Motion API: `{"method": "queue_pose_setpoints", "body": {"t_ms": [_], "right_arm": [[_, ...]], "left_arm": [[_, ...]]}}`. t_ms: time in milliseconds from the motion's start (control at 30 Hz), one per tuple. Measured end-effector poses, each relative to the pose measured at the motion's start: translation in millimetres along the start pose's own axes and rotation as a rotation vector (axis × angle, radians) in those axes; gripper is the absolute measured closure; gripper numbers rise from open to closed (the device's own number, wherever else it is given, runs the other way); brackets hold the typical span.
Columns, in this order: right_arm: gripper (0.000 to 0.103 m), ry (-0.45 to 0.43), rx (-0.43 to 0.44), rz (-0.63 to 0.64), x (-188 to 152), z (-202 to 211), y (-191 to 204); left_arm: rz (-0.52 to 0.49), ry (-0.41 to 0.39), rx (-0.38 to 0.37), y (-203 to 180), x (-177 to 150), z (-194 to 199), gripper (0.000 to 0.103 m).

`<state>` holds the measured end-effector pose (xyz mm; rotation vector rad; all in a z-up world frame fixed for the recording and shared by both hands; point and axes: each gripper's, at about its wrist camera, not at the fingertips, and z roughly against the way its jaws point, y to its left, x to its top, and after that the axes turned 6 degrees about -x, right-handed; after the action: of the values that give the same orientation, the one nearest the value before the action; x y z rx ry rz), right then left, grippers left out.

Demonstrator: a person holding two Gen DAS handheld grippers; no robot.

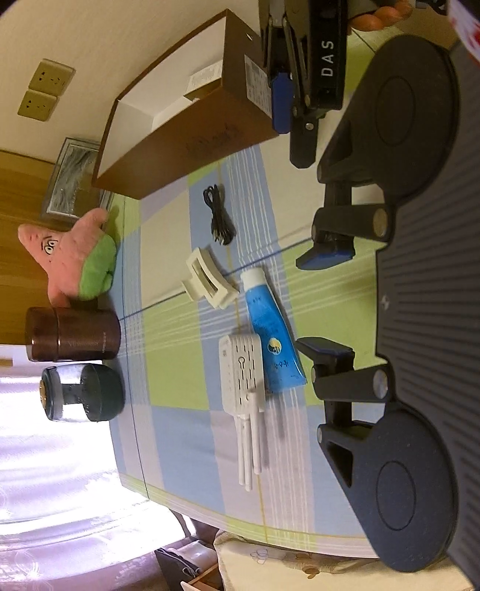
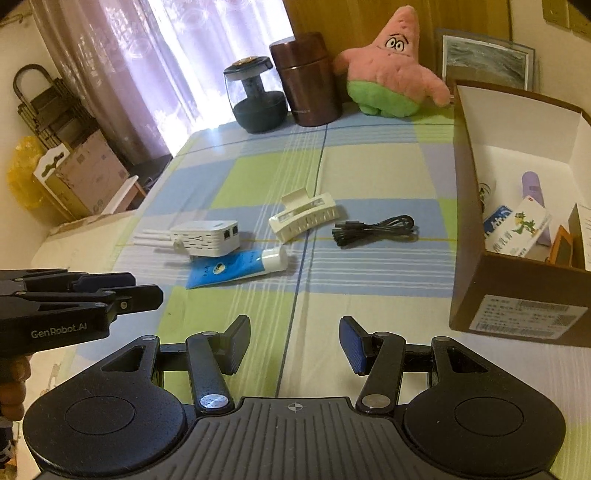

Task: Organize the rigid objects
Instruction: 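Move the left gripper toward the white router while the right gripper lowers onto the black cable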

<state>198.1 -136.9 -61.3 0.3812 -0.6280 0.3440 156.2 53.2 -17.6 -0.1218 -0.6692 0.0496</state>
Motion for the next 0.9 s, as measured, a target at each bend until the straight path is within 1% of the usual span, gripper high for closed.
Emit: {"method": "queue_pose_setpoints", "body": {"t_ms": [200, 433, 667, 833, 900], "right_arm": [[0.052, 0.008, -0.037, -0.007, 8, -17, -3], [0.052, -0.001, -0.081, -0.018, 24, -38, -9], [0.052, 0.026, -0.106, -0.045, 35, -60, -16], [0.052, 0.047, -0.119, -0.058, 39, -72, -18], [0.052, 0.050, -0.124, -0.060, 40, -76, -19]], "left_arm": [[0.014, 0.018, 0.011, 12, 5, -14, 0.068], [0.009, 0.020, 0.011, 22, 17, -34, 0.068], [0.016, 0.016, 0.014, 41, 25, -53, 0.068], [0.020, 0.000, 0.001, 54, 30, -68, 0.069], [0.020, 0.006, -0.001, 58, 32, -75, 0.069]]}}
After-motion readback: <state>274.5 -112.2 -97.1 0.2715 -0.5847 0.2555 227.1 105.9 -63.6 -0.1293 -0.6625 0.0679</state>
